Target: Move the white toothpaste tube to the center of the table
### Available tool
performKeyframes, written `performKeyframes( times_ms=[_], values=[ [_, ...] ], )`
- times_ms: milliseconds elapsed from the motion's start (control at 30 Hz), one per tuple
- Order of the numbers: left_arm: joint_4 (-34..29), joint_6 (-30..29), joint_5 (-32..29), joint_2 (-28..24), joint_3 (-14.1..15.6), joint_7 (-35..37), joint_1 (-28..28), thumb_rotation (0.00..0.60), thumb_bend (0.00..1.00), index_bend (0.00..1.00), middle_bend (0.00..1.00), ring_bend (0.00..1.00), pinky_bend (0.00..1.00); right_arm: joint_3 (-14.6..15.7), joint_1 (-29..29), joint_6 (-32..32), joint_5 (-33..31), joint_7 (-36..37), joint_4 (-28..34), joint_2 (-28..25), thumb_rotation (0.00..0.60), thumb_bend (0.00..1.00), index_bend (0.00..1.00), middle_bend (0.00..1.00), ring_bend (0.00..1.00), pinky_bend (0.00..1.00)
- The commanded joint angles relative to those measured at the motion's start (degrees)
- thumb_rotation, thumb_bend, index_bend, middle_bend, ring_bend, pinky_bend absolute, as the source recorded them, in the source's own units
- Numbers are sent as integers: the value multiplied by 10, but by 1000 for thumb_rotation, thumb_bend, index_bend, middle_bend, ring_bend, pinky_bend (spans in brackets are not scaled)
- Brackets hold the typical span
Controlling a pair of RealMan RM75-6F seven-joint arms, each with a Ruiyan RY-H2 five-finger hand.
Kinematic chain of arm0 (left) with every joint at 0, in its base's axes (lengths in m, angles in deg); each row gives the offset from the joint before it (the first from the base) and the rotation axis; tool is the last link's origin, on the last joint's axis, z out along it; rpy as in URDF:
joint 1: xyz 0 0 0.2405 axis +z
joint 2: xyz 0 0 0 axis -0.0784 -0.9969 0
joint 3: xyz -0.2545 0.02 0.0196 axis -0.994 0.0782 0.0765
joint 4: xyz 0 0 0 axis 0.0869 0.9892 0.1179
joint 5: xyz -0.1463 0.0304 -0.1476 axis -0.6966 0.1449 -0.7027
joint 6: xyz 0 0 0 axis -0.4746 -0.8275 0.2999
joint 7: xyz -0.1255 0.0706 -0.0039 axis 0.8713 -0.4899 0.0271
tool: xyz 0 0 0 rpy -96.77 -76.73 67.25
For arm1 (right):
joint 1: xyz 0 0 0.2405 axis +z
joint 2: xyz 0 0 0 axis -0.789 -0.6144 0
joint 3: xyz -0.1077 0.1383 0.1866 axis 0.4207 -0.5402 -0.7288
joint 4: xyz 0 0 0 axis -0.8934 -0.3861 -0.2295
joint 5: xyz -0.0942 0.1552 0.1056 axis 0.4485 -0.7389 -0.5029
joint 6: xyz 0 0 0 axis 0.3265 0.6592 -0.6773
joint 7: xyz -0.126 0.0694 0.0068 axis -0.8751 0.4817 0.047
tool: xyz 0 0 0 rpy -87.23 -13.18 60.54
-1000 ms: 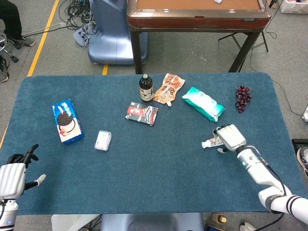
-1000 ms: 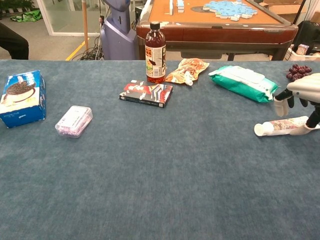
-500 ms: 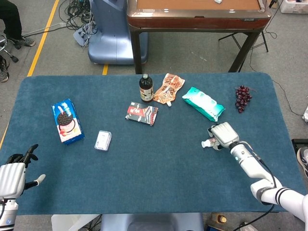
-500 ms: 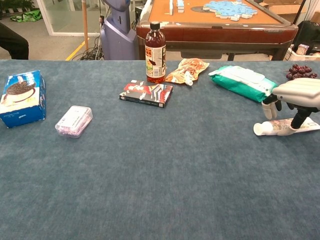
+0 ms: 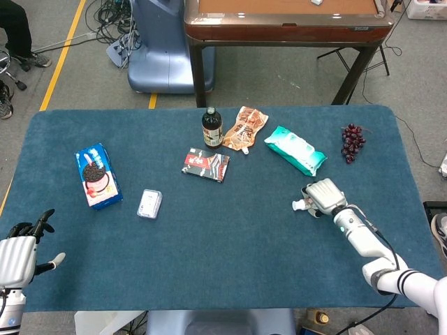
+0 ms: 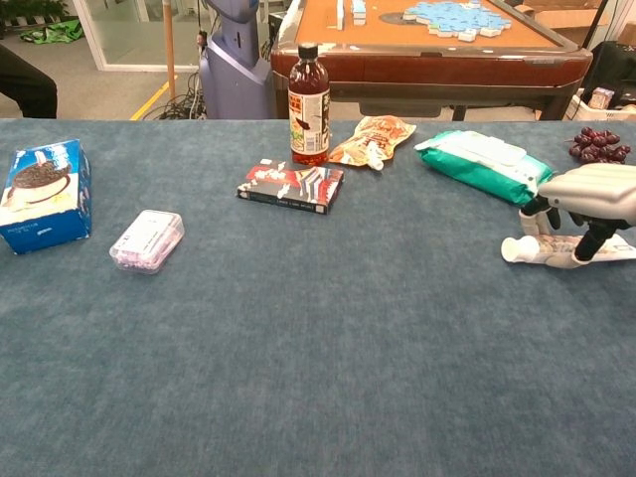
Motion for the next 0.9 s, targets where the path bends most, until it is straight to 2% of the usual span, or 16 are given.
performKeyframes(
  times_ms=[33,200,433,700,900],
  values=[
    [-1,1,0,0,0,-1,0,600,111,132,407,406,205,2,3,-4,0,2,0,-1,600,425,499,507,414,436],
    [-5,1,3,-3,-1,-3,-1,600,111,132,407,406,205,4,14,-11,6,9,6,-4,600,574,592,575,478,448],
    [-13,1,6,-10,-1,-3,-2,600,111,132,407,406,206,4,35,-24,14,18,25,-15,600,771,734,674,587,514],
    [-15,19,20,-28,-5,1,-19,600,111,132,406,406,206,-3,64,-53,10,27,65,-34,600,867,805,723,656,562],
    [-10,69,49,-59,-11,12,-61,600,111,132,406,406,205,-13,109,-108,3,15,124,-69,600,900,829,740,686,583]
  ],
)
